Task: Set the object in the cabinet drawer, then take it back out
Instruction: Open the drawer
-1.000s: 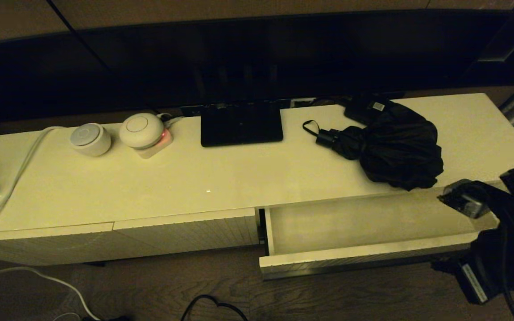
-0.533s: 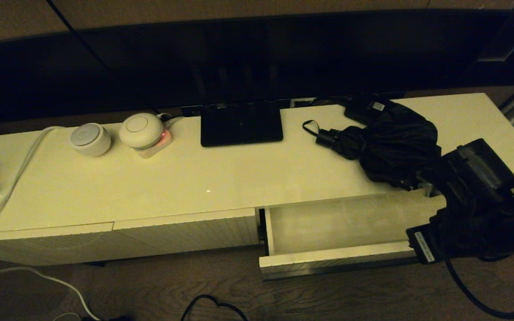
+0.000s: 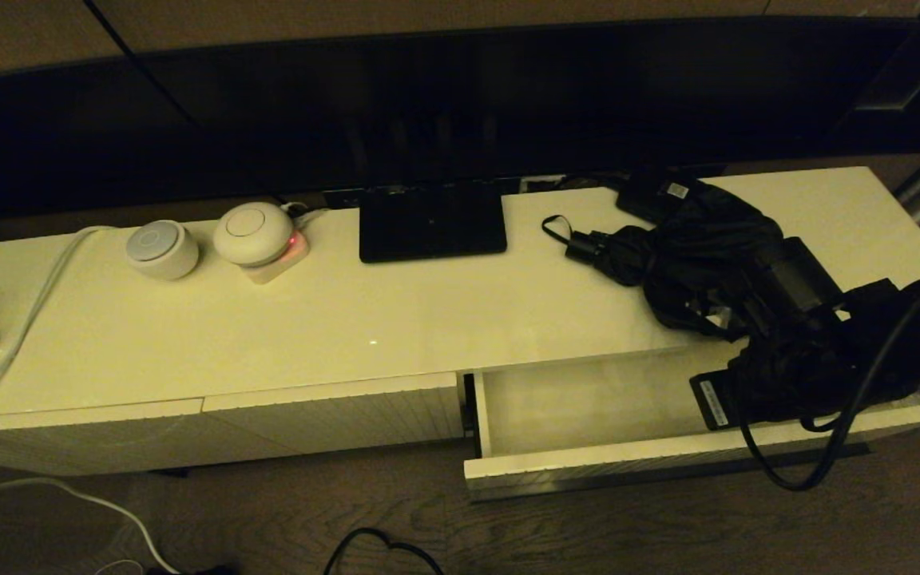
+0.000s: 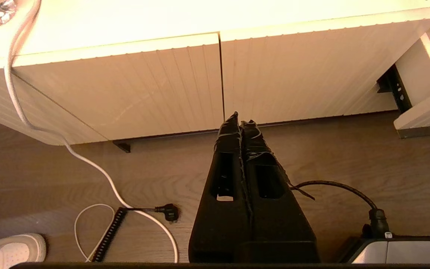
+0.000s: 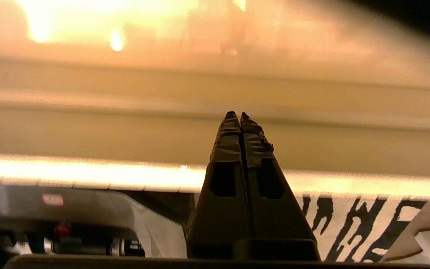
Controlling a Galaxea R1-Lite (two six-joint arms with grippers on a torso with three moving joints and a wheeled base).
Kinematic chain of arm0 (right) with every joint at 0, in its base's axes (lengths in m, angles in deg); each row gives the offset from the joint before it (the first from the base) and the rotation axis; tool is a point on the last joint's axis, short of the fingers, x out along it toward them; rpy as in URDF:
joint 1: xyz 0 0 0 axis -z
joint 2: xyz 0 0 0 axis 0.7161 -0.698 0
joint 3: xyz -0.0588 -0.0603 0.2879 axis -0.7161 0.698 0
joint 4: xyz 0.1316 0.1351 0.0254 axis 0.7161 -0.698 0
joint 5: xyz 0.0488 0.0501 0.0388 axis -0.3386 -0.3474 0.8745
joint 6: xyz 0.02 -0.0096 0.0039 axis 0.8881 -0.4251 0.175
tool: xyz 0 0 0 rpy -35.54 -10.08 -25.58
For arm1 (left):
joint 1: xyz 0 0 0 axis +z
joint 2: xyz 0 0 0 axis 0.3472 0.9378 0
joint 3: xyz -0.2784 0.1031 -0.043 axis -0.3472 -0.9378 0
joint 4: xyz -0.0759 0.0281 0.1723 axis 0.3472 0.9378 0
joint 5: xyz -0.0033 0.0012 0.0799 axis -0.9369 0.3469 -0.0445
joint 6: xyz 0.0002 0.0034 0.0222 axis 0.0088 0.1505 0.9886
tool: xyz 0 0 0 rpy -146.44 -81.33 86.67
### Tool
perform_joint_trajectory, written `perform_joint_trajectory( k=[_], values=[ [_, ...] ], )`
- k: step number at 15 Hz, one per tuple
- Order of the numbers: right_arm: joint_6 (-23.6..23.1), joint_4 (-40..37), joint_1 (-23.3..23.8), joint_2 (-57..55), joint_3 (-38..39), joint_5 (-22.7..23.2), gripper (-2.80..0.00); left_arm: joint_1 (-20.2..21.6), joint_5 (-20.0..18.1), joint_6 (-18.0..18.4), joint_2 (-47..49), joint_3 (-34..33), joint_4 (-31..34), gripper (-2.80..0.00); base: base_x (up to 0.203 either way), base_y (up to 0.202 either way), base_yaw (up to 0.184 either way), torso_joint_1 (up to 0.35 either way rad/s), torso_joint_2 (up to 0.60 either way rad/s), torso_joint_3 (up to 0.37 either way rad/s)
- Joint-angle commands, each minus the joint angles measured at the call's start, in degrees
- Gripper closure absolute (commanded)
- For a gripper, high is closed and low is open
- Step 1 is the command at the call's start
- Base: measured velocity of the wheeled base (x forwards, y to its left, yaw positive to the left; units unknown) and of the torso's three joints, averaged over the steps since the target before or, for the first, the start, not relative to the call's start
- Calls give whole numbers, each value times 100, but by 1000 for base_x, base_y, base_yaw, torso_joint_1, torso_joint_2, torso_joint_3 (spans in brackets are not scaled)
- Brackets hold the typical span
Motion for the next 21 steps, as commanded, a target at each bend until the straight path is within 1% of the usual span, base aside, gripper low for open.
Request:
perform_joint_trajectory(
  k=[1,3,11,14,20,21],
  values=[
    [119,-13,54,-224,-147,-15,0,2,2,3,0,-18,2,0,0,0,0,0,0,0],
    [435,-21,54,-377,-381,-26,0,2,2,3,0,-18,2,0,0,0,0,0,0,0],
    [489,-30,54,-681,-431,0,0,2,2,3,0,-18,2,0,0,0,0,0,0,0],
    [639,-105,46,-625,-400,-8,0,2,2,3,0,-18,2,0,0,0,0,0,0,0],
    [719,-987,-7,-543,-348,17,0,2,2,3,0,-18,2,0,0,0,0,0,0,0],
    [850,-1117,-21,-554,-335,18,0,2,2,3,0,-18,2,0,0,0,0,0,0,0]
  ],
)
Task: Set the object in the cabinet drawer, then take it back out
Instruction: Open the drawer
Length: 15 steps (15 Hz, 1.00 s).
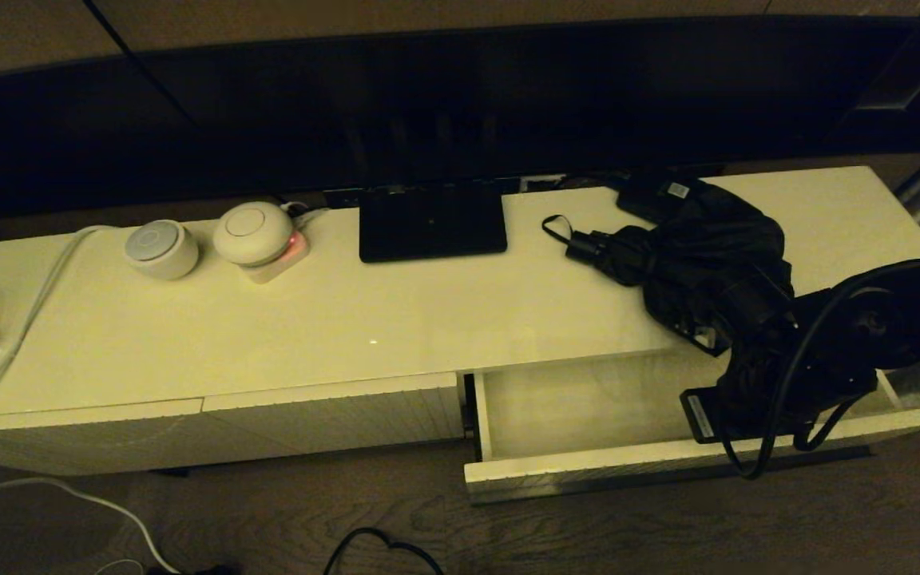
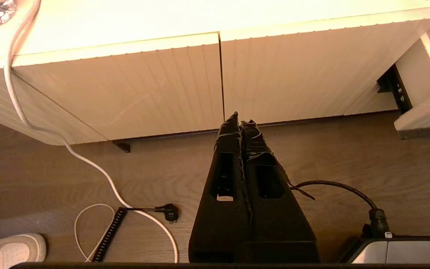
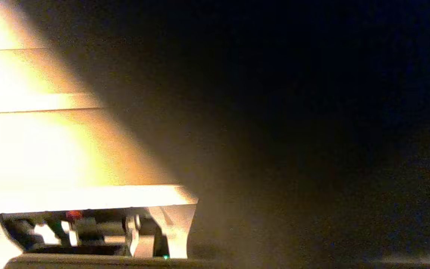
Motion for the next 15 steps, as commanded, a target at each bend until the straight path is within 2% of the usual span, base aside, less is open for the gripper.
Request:
perform_joint_trajectory(
  k=[1,4,12,15],
  values=[
    [253,-292,-34,9,32,-2,0,2,4,0,0,-18,2,0,0,0,0,0,0,0],
    [555,-481,-132,7,202,32,0,2,4,0,0,-18,2,0,0,0,0,0,0,0],
    [629,-407,-151,296,1227,200,0,2,4,0,0,-18,2,0,0,0,0,0,0,0],
    [793,-358,-247,375,1493,339,0,2,4,0,0,-18,1,0,0,0,0,0,0,0]
  ],
)
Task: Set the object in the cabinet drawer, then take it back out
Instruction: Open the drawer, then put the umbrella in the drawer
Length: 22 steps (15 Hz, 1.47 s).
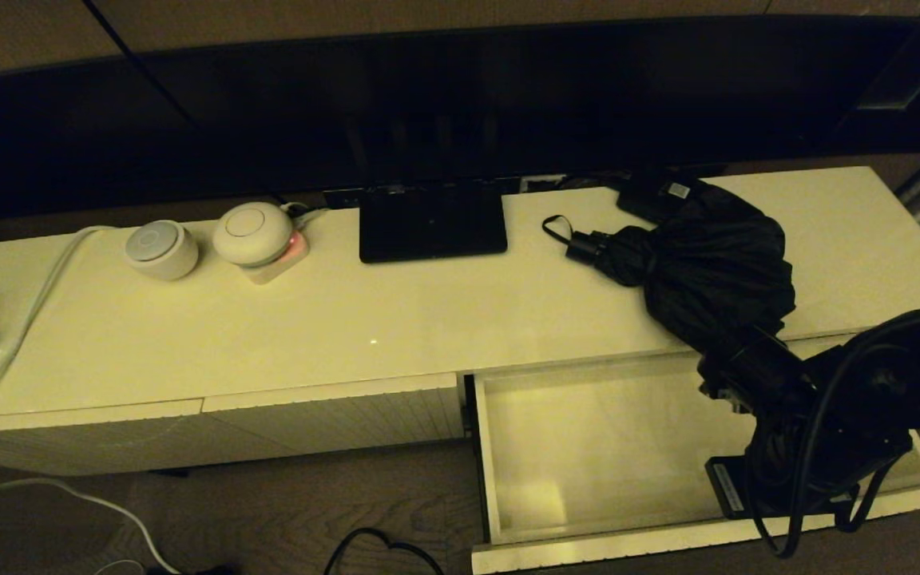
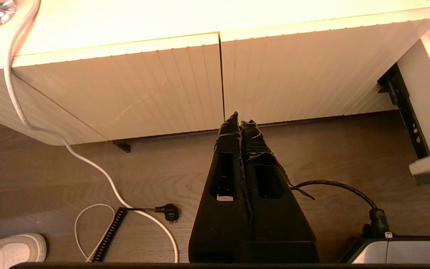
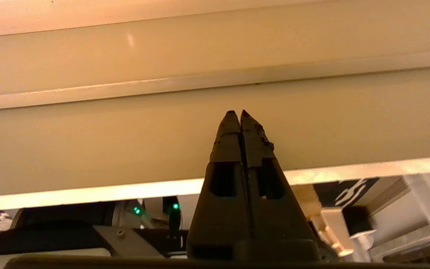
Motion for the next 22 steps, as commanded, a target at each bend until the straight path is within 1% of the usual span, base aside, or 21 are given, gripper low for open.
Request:
perform_joint_trajectory(
  k=[1,5,7,9,10,11,12,14,15,18,20,22],
  values=[
    [38,-12,-59,83,204,27,0,2,4,-2,0,-18,-1,0,0,0,0,0,0,0],
    [38,80,-60,154,188,-8,0,2,4,-2,0,-18,-1,0,0,0,0,0,0,0],
    [32,254,-52,339,160,-63,0,2,4,-2,0,-18,-1,0,0,0,0,0,0,0],
    [12,470,-44,622,115,-295,0,2,4,-2,0,-18,-1,0,0,0,0,0,0,0],
    [-49,493,-43,814,108,-486,0,2,4,-2,0,-18,-1,0,0,0,0,0,0,0],
    [-255,493,-44,1052,104,-645,0,2,4,-2,0,-18,-1,0,0,0,0,0,0,0],
    [-596,484,-44,1363,94,-709,0,2,4,-2,0,-18,-1,0,0,0,0,0,0,0],
    [-1495,350,-47,2121,47,-714,0,2,4,-2,0,-18,-1,0,0,0,0,0,0,0],
    [-2167,136,-47,2534,14,-693,0,2,4,-2,0,-18,-1,0,0,0,0,0,0,0],
    [-4697,-505,-44,3273,-143,-688,0,2,4,-2,0,-18,-1,0,0,0,0,0,0,0],
    [-6268,-608,-43,3432,-231,-711,0,2,4,-2,0,-18,-1,0,0,0,0,0,0,0],
    [-7699,-461,-49,3455,-254,-803,0,2,4,-2,0,-18,-1,0,0,0,0,0,0,0]
  ],
)
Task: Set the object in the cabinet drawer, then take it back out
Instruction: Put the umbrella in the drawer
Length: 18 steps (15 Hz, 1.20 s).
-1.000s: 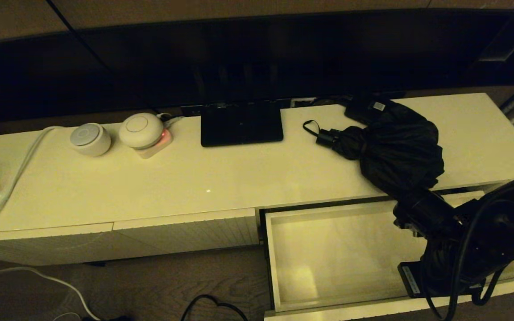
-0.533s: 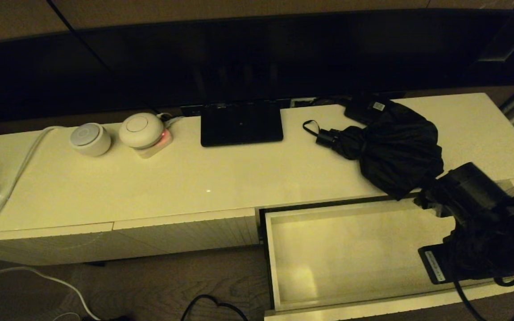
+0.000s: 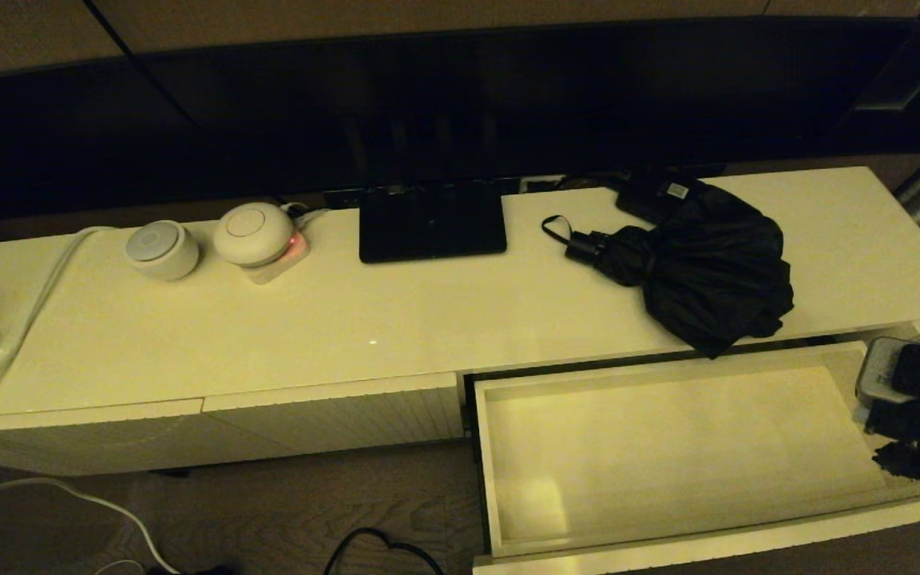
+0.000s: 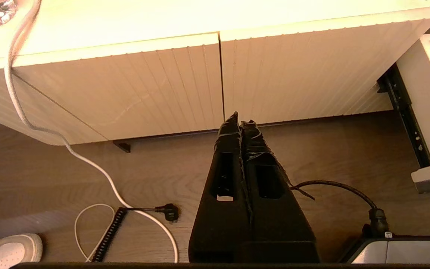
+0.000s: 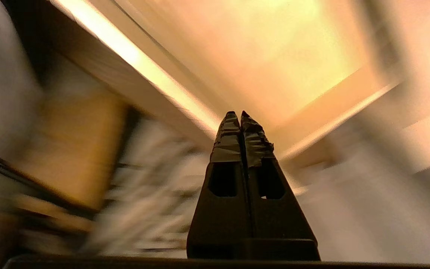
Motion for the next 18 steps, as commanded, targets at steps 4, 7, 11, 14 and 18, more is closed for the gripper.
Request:
perform_joint_trajectory(
  k=[4,7,11,14,18],
  values=[
    [-3529,1323,-34,-180,270,-82,0,4,2,2,0,-18,-9,0,0,0,0,0,0,0],
    [-3543,2297,-419,-692,320,-253,0,4,2,2,0,-18,-1,0,0,0,0,0,0,0],
    [-3448,2600,-772,-1142,-42,-690,-280,4,2,2,0,-18,-1,0,0,0,0,0,0,0],
    [-3420,2532,-766,-1408,-446,-1152,-280,4,2,2,0,-18,-1,0,0,0,0,0,0,0],
    [-3059,2514,-735,-1913,-967,-1483,-280,4,2,2,0,-18,-1,0,0,0,0,0,0,0]
  ],
)
